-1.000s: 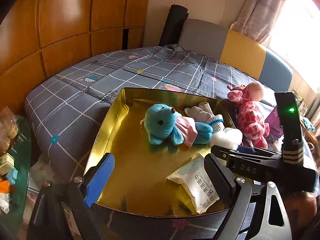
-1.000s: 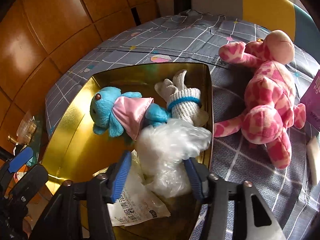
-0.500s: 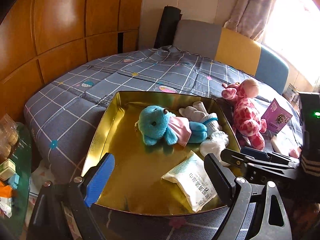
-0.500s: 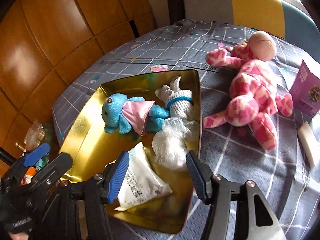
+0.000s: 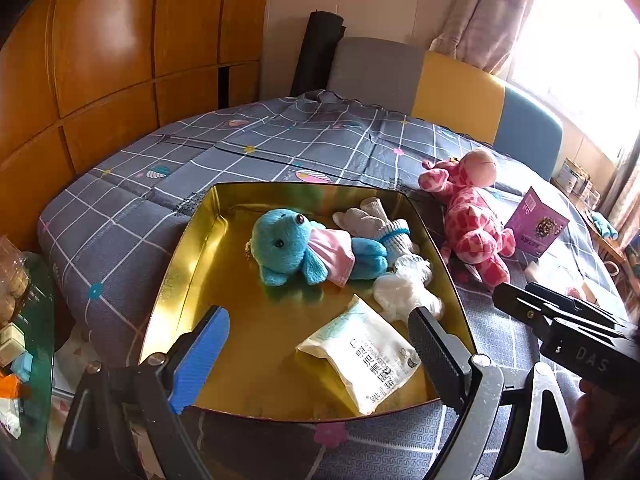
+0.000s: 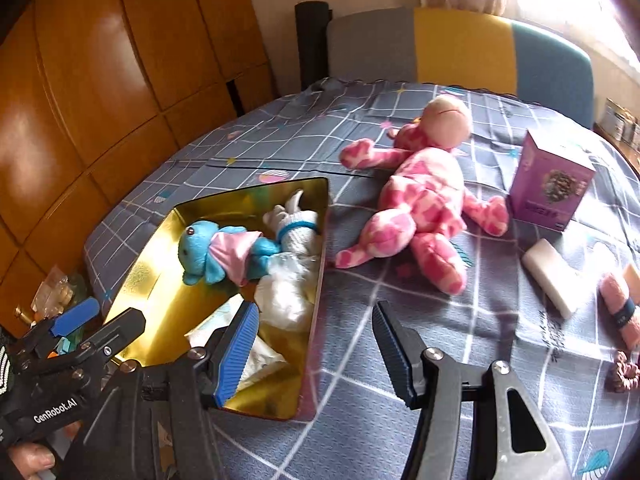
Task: Organize soft objects
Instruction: 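Move both tools back toward the remaining soft items, then grasp the white sponge with the left tool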
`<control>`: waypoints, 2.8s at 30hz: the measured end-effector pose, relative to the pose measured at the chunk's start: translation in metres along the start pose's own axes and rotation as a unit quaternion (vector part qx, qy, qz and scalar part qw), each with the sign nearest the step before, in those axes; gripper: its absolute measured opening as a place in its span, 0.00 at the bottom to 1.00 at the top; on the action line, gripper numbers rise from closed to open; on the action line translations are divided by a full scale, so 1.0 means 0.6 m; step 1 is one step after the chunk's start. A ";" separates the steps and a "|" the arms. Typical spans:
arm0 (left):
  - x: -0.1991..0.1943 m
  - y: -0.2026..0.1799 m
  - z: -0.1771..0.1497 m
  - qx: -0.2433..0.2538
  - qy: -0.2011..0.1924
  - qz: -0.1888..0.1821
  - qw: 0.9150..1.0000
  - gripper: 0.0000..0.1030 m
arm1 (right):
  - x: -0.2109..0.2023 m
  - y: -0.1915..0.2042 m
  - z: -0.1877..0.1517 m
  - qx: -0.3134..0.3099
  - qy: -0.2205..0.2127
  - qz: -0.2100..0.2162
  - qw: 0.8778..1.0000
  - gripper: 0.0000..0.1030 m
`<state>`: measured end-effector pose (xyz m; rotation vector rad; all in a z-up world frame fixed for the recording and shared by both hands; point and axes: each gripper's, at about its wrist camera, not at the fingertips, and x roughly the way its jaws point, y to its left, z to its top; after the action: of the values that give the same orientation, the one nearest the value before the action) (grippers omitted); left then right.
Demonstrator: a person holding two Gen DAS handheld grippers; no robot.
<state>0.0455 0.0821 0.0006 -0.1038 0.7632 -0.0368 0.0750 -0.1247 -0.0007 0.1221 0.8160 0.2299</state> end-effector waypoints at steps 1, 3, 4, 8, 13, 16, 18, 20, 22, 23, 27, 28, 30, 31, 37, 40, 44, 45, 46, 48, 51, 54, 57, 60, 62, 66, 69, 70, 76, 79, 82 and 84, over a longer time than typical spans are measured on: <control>-0.001 -0.003 0.000 0.003 -0.001 -0.001 1.000 0.89 | -0.004 -0.005 -0.003 0.002 -0.001 -0.003 1.000 0.58; -0.004 -0.009 0.001 0.011 -0.002 -0.004 1.000 0.89 | -0.010 -0.017 -0.006 0.010 -0.005 -0.009 1.000 0.58; -0.006 -0.013 0.001 0.015 -0.003 -0.005 1.000 0.89 | -0.014 -0.024 -0.009 0.015 -0.008 -0.011 1.000 0.58; -0.011 -0.029 0.004 0.030 -0.005 -0.010 0.999 0.89 | -0.029 -0.053 -0.016 0.031 -0.014 -0.033 0.999 0.58; -0.012 -0.052 0.011 0.045 0.000 -0.020 0.999 0.89 | -0.054 -0.102 -0.021 0.056 -0.028 -0.053 0.997 0.58; -0.013 -0.068 0.014 0.055 0.001 -0.027 0.998 0.89 | -0.071 -0.136 -0.021 0.069 -0.036 -0.069 0.995 0.58; -0.014 -0.079 0.016 0.064 0.002 -0.037 0.997 0.89 | -0.085 -0.161 -0.022 0.076 -0.041 -0.082 0.993 0.58; -0.014 -0.095 0.019 0.079 0.002 -0.041 0.996 0.89 | -0.099 -0.188 -0.021 0.083 -0.048 -0.099 0.991 0.58; -0.015 -0.111 0.023 0.089 0.001 -0.051 0.995 0.89 | -0.113 -0.217 -0.020 0.090 -0.051 -0.119 0.987 0.58; -0.016 -0.120 0.026 0.096 0.000 -0.059 0.994 0.88 | -0.121 -0.234 -0.020 0.094 -0.052 -0.129 0.986 0.58; -0.013 -0.164 0.035 0.127 0.004 -0.086 0.988 0.85 | -0.154 -0.305 -0.024 0.116 -0.056 -0.167 0.977 0.58; -0.010 -0.176 0.036 0.134 0.009 -0.096 0.986 0.81 | -0.160 -0.324 -0.026 0.121 -0.056 -0.179 0.975 0.58; 0.000 -0.203 0.039 0.146 0.024 -0.119 0.982 0.75 | -0.172 -0.362 -0.032 0.132 -0.056 -0.204 0.968 0.58; 0.006 -0.219 0.040 0.150 0.034 -0.133 0.979 0.71 | -0.175 -0.381 -0.035 0.140 -0.056 -0.216 0.965 0.58; 0.059 -0.317 0.035 0.171 0.098 -0.184 0.963 0.66 | -0.190 -0.483 -0.072 0.217 -0.060 -0.248 0.942 0.58; 0.096 -0.374 0.035 0.165 0.145 -0.207 0.954 0.66 | -0.192 -0.510 -0.087 0.255 -0.062 -0.230 0.937 0.58; 0.147 -0.449 0.036 0.133 0.206 -0.239 0.939 0.64 | -0.202 -0.521 -0.089 0.279 -0.079 -0.202 0.936 0.58; 0.158 -0.467 0.035 0.130 0.215 -0.243 0.937 0.64 | -0.204 -0.523 -0.090 0.282 -0.082 -0.196 0.936 0.58; 0.171 -0.488 0.034 0.128 0.223 -0.243 0.935 0.64 | -0.206 -0.525 -0.090 0.287 -0.085 -0.188 0.936 0.58; 0.195 -0.519 0.035 0.117 0.240 -0.240 0.933 0.64 | -0.211 -0.529 -0.093 0.298 -0.093 -0.173 0.934 0.58; 0.237 -0.564 0.034 0.098 0.264 -0.235 0.930 0.68 | -0.219 -0.536 -0.097 0.312 -0.104 -0.155 0.931 0.58; 0.280 -0.595 0.034 0.071 0.292 -0.226 0.927 0.75 | -0.226 -0.542 -0.102 0.328 -0.113 -0.134 0.928 0.58; 0.319 -0.616 0.033 0.045 0.311 -0.206 0.927 0.78 | -0.229 -0.548 -0.105 0.340 -0.119 -0.112 0.926 0.58; 0.341 -0.631 0.036 0.031 0.319 -0.188 0.928 0.80 | -0.231 -0.555 -0.110 0.356 -0.121 -0.093 0.922 0.58; 0.348 -0.643 0.040 0.032 0.314 -0.178 0.932 0.80 | -0.234 -0.561 -0.114 0.369 -0.125 -0.080 0.918 0.58; 0.357 -0.665 0.044 0.046 0.307 -0.159 0.937 0.80 | -0.239 -0.572 -0.123 0.391 -0.132 -0.063 0.909 0.58; 0.366 -0.680 0.043 0.053 0.305 -0.140 0.941 0.80 | -0.243 -0.579 -0.129 0.403 -0.137 -0.051 0.903 0.60; 0.369 -0.683 0.042 0.053 0.302 -0.133 0.942 0.80 | -0.243 -0.580 -0.130 0.406 -0.137 -0.048 0.902 0.60; 0.372 -0.701 0.034 0.078 0.277 -0.081 0.954 0.71 | -0.236 -0.581 -0.132 0.411 -0.128 -0.032 0.902 0.60; 0.365 -0.702 0.029 0.093 0.262 -0.083 0.957 0.64 | -0.236 -0.583 -0.135 0.415 -0.128 -0.031 0.900 0.60; 0.346 -0.681 0.025 0.097 0.256 -0.117 0.955 0.62 | -0.241 -0.590 -0.140 0.425 -0.134 -0.036 0.895 0.60; 0.322 -0.664 0.025 0.105 0.243 -0.154 0.952 0.62 | -0.247 -0.597 -0.147 0.436 -0.141 -0.041 0.888 0.60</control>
<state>0.1972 -0.3265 -0.0787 -0.0083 1.2255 -0.4537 -0.0320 -0.5067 -0.0260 0.9478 0.5779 -0.2517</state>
